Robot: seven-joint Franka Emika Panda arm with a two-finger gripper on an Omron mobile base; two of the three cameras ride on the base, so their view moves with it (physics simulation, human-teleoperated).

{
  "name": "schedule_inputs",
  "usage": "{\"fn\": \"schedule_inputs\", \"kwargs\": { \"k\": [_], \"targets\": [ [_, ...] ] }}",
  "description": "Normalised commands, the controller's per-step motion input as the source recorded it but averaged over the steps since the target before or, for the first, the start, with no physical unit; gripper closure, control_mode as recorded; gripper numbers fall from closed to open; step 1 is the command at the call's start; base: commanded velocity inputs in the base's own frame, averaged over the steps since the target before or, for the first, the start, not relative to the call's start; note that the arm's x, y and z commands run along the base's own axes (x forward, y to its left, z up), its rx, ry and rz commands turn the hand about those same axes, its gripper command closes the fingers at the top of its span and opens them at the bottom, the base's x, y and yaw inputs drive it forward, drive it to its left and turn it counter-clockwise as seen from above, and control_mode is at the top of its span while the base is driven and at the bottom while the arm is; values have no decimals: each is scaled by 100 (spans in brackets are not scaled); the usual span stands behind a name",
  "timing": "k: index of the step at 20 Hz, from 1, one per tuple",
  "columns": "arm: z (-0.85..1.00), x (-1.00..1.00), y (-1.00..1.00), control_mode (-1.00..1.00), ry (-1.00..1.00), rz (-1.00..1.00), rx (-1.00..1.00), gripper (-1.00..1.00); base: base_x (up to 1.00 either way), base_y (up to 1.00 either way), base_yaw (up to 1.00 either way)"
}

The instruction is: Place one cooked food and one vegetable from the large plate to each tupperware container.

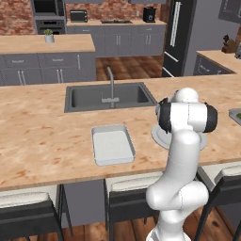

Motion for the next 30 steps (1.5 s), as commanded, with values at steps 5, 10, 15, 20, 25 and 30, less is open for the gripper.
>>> {"fn": "schedule_inputs", "kwargs": {
  "k": [5,10,15,20,25,30],
  "targets": [
    [-24,5,0,-100,0,-3,-1,-100,0,0,0],
    [-19,13,0,-100,0,-2,-1,-100,0,0,0],
    [-2,23,0,-100,0,0,0,-100,0,0,0],
    [0,3,0,-100,0,0,0,-100,0,0,0],
    [-1,0,0,-100,0,0,0,100,0,0,0],
    [0,0,0,-100,0,0,0,100,0,0,0]
  ]
}}
